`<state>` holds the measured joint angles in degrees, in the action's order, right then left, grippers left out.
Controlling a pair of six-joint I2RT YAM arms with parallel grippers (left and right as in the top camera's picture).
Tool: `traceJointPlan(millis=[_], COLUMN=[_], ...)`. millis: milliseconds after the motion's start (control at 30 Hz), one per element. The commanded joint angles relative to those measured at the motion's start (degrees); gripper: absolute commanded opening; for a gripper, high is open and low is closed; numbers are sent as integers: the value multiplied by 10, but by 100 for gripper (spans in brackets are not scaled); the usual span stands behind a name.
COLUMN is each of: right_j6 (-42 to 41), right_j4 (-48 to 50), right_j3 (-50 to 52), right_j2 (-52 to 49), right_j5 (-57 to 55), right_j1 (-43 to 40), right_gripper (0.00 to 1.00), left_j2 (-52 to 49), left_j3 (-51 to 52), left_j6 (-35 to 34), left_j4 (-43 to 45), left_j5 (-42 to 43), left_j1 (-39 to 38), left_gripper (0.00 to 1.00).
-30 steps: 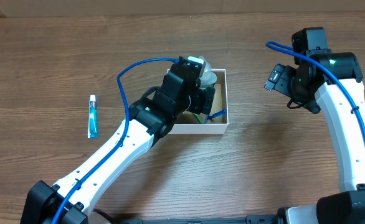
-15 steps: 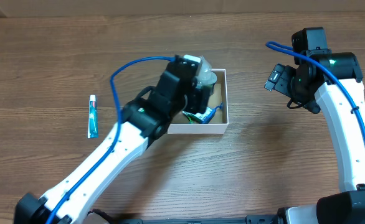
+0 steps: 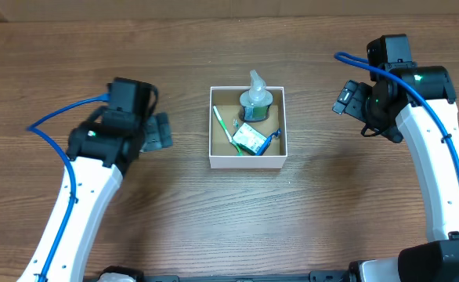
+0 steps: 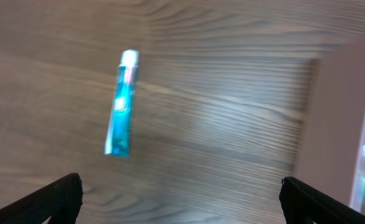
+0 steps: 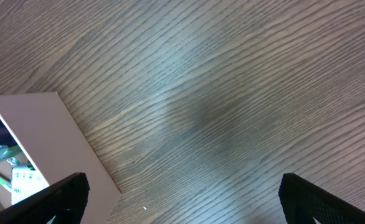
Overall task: Pack container
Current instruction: 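Move the left gripper back over the toothpaste tube and grasp it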
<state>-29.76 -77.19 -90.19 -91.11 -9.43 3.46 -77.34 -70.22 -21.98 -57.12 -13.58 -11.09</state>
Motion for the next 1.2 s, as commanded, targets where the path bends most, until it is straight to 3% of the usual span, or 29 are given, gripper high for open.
traceJointPlan(millis=[0,133,267,433,567,767,967,1167], right_j6=[0,0,0,0,0,0,0,0], right_j4=[1,1,1,1,2,2,1,2], right_j3=[0,0,0,0,0,0,0,0], right_j2=[17,17,17,17,17,17,17,17], right_j5=[-10,-10,-10,-10,-10,-10,-10,-10], right_j1=[-1,-1,-1,-1,-1,-1,-1,-1], right_gripper=[100,100,100,100,100,100,100,100], left_j2=[-24,-57,-90,-104,-105,-105,-105,-113], left_j3=[17,39,79,100,120,210,285,297], left_j6=[-12,-12,31,40,80,158,182,195], left_j4=[0,10,88,144,191,330,453,524], left_j5=[-3,10,71,71,70,72,72,72], left_j1=[50,96,125,153,156,156,157,157], left_gripper=[100,100,100,100,100,100,100,100])
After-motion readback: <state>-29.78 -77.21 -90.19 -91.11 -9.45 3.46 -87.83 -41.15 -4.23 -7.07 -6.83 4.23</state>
